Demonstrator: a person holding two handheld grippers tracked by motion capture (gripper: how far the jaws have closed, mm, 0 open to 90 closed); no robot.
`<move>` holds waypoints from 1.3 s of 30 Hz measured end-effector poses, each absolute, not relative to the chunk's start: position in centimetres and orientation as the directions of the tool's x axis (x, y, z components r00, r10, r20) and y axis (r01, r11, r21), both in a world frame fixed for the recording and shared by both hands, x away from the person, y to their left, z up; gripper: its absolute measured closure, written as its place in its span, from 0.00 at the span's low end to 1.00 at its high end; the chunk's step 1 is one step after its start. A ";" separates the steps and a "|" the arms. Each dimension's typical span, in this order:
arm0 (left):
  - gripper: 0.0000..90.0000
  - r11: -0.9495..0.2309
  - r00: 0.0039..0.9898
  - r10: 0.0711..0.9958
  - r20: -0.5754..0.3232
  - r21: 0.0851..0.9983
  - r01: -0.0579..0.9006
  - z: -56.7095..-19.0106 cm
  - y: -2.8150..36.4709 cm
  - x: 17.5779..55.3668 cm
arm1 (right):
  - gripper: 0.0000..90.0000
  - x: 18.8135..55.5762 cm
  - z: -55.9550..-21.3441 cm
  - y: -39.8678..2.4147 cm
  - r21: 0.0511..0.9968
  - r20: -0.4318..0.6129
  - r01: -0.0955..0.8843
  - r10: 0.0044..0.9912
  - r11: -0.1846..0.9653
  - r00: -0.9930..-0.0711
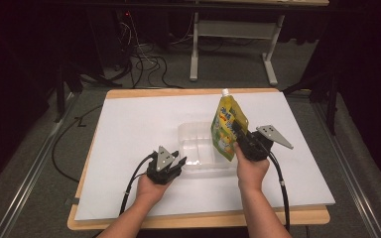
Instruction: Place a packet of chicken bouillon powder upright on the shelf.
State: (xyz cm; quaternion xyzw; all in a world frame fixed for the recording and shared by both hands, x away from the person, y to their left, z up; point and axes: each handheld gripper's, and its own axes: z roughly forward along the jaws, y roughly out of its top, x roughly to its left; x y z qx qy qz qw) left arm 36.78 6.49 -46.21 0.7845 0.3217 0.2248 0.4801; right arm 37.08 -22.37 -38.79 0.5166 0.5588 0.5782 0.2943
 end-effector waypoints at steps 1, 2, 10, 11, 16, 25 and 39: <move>0.71 -0.332 0.692 0.721 0.044 0.898 0.289 -46.2 6.5 36.8 | 1.00 37.1 -38.9 -22.4 0.951 0.268 0.233 0.918 -0.203 -0.293; 0.71 -0.332 0.692 0.721 0.043 0.898 0.289 -46.2 6.5 36.8 | 1.00 37.1 -38.9 -22.4 0.951 0.268 0.233 0.918 -0.203 -0.293; 0.71 -0.328 0.694 0.719 0.037 0.898 0.292 -46.2 6.5 36.8 | 1.00 37.0 -39.6 -22.5 0.953 0.262 0.232 0.918 -0.196 -0.299; 0.71 -0.328 0.694 0.719 0.036 0.898 0.293 -46.2 6.5 36.8 | 1.00 37.0 -39.6 -22.4 0.954 0.258 0.231 0.918 -0.192 -0.301; 0.72 -0.326 0.692 0.721 0.034 0.898 0.296 -46.2 6.5 36.8 | 1.00 36.9 -40.0 -22.0 0.958 0.236 0.232 0.921 -0.167 -0.309; 0.72 -0.323 0.692 0.721 0.030 0.898 0.298 -46.2 6.5 36.9 | 0.98 36.6 -40.4 -21.6 0.961 0.199 0.251 0.922 -0.117 -0.332; 0.70 -0.321 0.694 0.719 0.022 0.897 0.303 -46.2 6.6 36.9 | 0.96 36.3 -41.2 -21.6 0.955 0.170 0.289 0.920 -0.066 -0.353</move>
